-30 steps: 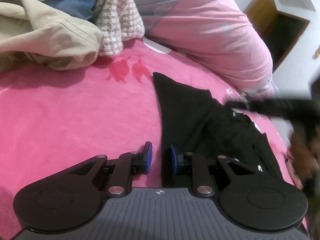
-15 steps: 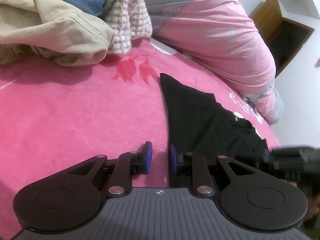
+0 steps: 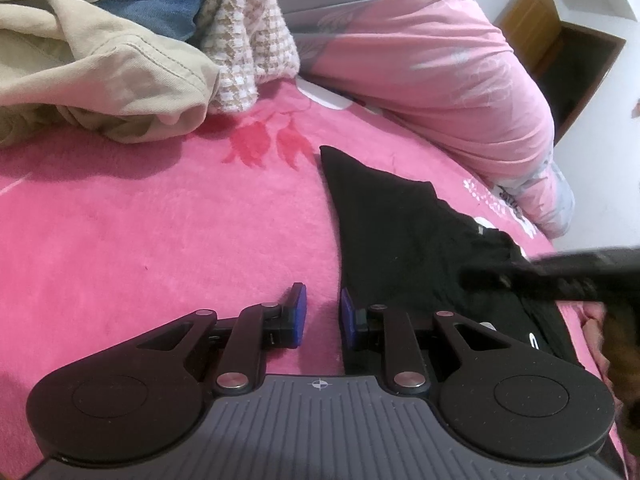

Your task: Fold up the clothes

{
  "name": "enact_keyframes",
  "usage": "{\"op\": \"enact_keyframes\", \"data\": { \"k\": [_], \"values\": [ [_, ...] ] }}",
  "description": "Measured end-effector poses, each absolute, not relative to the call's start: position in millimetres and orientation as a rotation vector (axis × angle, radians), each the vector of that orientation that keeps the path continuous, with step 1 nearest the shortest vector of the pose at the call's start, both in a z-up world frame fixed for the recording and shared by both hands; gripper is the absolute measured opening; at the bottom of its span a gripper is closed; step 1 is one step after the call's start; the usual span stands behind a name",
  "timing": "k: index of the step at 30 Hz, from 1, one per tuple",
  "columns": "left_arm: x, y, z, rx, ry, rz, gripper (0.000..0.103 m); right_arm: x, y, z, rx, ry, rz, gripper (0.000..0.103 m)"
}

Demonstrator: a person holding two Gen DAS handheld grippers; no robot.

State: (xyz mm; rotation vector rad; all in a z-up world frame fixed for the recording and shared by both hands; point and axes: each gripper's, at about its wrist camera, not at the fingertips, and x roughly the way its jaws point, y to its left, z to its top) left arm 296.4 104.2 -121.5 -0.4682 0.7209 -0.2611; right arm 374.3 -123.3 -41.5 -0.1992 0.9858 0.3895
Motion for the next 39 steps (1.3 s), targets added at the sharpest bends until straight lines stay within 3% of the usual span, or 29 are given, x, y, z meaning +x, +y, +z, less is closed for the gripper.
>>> {"op": "enact_keyframes", "data": {
  "k": [8,12,18,22,26,30,39],
  "values": [
    [298.3,103.9,-121.4,-0.475,0.732,-0.258,0.02,358.9,-168.8,-47.3,-0.148,1.05,0.29,0.011],
    [297.1,102.9,-121.2,-0.459,0.727,-0.257,0.02,356.7,-145.9,-36.9,-0.127,0.983,0.376,0.011],
    [297.0,104.0,-121.3,-0.461,0.728,-0.263,0.02,327.8,-158.2,-48.8,-0.111,1.04,0.355,0.012],
    [294.8,101.3,-118.9,-0.44,0.724,-0.261,0.02,255.8,-217.2,-14.8,0.06,1.087,0.215,0.012],
    [287.9,101.6,-114.2,-0.422,0.718,-0.261,0.021,138.1,-276.1,45.1,0.234,0.938,0.075,0.015],
    [258.9,112.0,-104.8,-0.443,0.728,-0.257,0.031,22.6,-307.8,82.1,0.301,0.789,-0.065,0.022],
    [136.4,113.0,-82.1,-0.465,0.858,-0.395,0.035,-66.5,-349.2,37.2,0.566,0.695,-0.108,0.029]
  ]
}}
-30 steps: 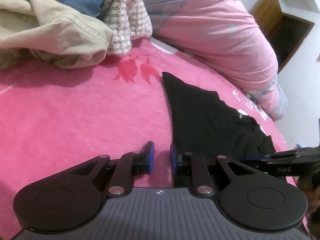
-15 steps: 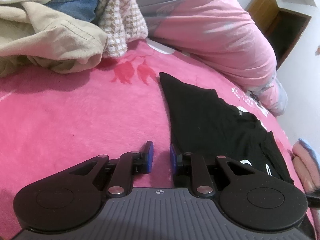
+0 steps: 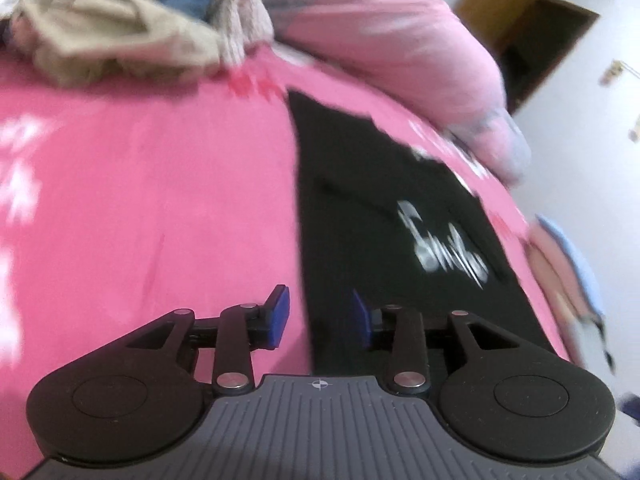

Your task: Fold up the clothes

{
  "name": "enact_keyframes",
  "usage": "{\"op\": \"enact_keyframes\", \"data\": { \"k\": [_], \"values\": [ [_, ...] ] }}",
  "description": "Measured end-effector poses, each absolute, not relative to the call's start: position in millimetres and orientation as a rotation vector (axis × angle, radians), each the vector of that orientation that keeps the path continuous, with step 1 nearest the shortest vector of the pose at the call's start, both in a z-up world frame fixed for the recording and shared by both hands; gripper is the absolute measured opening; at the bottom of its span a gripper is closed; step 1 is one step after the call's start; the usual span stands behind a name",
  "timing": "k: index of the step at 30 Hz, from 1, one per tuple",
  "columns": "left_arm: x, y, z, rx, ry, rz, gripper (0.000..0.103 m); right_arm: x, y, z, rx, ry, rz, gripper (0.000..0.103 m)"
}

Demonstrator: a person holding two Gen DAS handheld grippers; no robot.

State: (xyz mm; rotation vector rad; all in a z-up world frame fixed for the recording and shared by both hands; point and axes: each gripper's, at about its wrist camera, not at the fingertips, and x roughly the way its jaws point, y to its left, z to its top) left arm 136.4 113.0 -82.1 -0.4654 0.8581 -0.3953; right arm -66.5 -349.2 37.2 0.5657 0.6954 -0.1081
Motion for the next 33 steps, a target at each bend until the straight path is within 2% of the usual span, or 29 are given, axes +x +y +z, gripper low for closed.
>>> {"op": "enact_keyframes", "data": {
  "k": [7,11,23,24,25,33],
  "values": [
    [39.9,103.4,-97.6,-0.483,0.921,-0.445,0.035,-75.2,-330.8,1.4,0.657,0.701,0.044,0.029],
    [-3.0,104.6,-94.6,-0.452,0.873,-0.488,0.035,-80.5,-318.4,-5.3,0.65,0.712,0.093,0.029],
    [-3.7,97.8,-106.8,-0.593,0.857,-0.431,0.034,-111.7,-320.3,-17.3,0.718,0.691,0.079,0.029],
    [-4.4,96.4,-107.4,-0.604,0.854,-0.418,0.025,-114.3,-322.4,-17.8,0.725,0.688,0.069,0.029],
    [-5.8,96.6,-107.7,-0.615,0.855,-0.402,0.002,-116.6,-324.4,-18.6,0.732,0.687,0.057,0.029],
    [-13.9,140.6,-96.7,-0.798,0.895,-0.369,0.001,-132.5,-342.9,-19.7,0.721,0.662,-0.038,0.03]
  ]
}}
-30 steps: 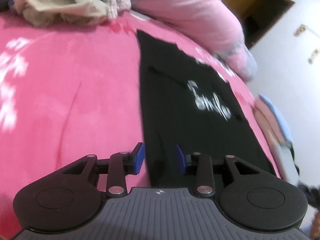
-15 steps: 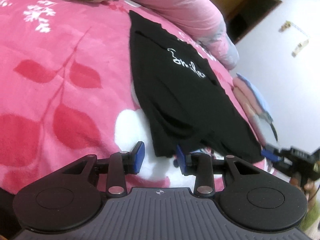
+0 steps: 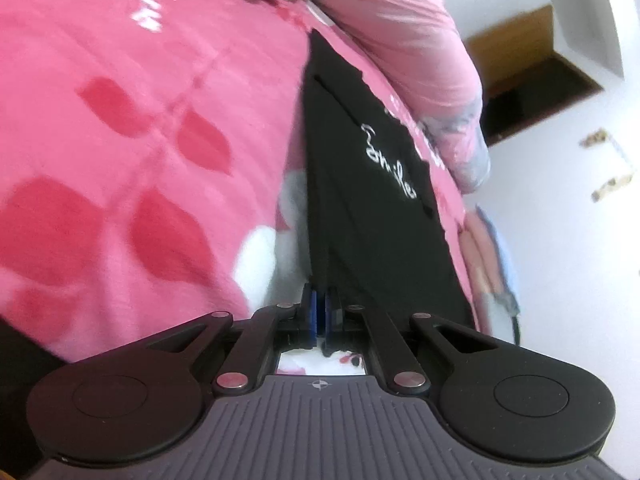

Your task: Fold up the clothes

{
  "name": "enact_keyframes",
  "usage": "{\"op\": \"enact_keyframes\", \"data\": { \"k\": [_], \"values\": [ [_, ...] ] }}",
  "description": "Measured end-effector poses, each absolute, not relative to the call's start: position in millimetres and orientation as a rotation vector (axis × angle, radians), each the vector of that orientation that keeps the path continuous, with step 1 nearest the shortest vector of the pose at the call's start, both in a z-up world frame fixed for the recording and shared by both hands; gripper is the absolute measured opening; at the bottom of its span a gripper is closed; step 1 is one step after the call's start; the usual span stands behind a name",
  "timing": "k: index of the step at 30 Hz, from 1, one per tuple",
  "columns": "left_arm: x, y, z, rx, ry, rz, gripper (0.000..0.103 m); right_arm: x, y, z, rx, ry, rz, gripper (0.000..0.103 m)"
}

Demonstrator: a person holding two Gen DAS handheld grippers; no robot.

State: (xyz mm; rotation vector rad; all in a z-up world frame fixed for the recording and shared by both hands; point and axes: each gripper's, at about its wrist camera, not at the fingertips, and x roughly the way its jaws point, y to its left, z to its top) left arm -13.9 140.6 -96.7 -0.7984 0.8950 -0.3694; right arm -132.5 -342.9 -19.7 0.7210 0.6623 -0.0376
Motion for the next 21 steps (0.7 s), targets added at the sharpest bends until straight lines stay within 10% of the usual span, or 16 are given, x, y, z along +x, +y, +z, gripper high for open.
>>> {"op": "enact_keyframes", "data": {
  "k": [12,21],
  "values": [
    [-7.3,141.0,-118.4,-0.745,0.924,-0.427,0.004,-126.7,-402.6,-11.5,0.681,0.621,-0.223,0.04],
    [-11.2,133.4,-103.3,-0.653,0.858,-0.424,0.034,-68.0,-448.1,-23.7,0.713,0.731,-0.135,0.045]
  ]
}}
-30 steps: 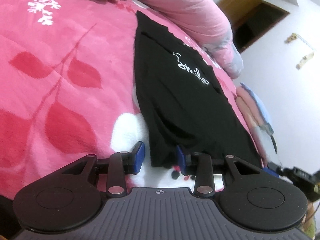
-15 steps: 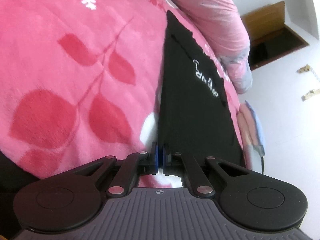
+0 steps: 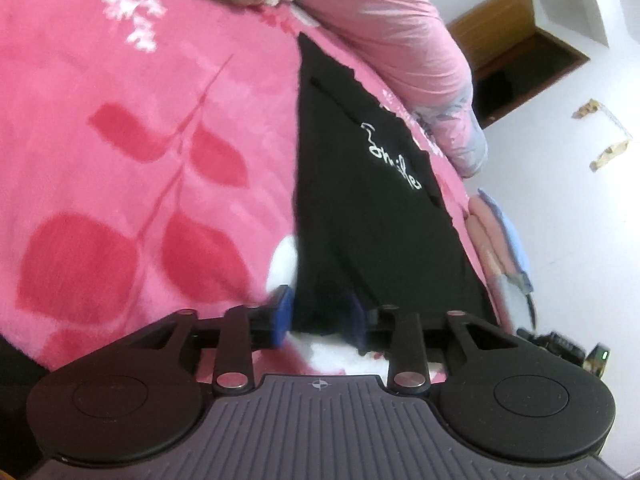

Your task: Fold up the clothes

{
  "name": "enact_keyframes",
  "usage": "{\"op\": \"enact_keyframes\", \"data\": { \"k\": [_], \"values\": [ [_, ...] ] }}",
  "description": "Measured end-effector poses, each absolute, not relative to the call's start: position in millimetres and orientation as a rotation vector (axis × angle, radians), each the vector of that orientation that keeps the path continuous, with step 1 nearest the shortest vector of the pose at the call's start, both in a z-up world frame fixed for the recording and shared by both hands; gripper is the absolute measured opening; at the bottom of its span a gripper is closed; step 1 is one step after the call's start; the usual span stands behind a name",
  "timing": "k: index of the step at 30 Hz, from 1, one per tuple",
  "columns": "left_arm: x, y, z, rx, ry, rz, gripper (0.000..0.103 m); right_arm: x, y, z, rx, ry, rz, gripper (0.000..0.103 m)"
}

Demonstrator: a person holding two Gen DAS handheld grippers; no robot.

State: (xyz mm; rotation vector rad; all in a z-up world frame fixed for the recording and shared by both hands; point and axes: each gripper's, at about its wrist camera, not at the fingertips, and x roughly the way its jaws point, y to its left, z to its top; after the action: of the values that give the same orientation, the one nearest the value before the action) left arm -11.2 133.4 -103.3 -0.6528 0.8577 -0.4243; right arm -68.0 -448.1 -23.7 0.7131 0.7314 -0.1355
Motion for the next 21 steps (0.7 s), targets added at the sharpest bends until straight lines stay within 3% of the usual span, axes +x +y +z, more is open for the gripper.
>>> {"op": "enact_keyframes", "data": {
  "k": [7,9,12,17,21],
  "values": [
    [-5.1,122.5,-107.5,-0.626,0.865,-0.405,0.035,-60.9,-438.2,-38.1,0.68,0.865,-0.063,0.044],
    [-5.4,124.7,-108.5,-0.635,0.865,-0.411,0.035,-72.2,-431.4,-41.0,0.662,0.872,-0.059,0.036],
    [-4.9,127.2,-110.7,-0.652,0.867,-0.419,0.034,-84.4,-429.5,-41.5,0.679,0.839,-0.064,0.006],
    [-6.4,128.5,-111.9,-0.659,0.87,-0.417,0.031,-106.6,-435.1,-28.3,0.804,0.705,-0.007,0.004],
    [-8.6,128.8,-112.4,-0.657,0.866,-0.427,0.031,-114.5,-442.6,-48.8,0.869,0.746,-0.061,0.004]
  ]
}}
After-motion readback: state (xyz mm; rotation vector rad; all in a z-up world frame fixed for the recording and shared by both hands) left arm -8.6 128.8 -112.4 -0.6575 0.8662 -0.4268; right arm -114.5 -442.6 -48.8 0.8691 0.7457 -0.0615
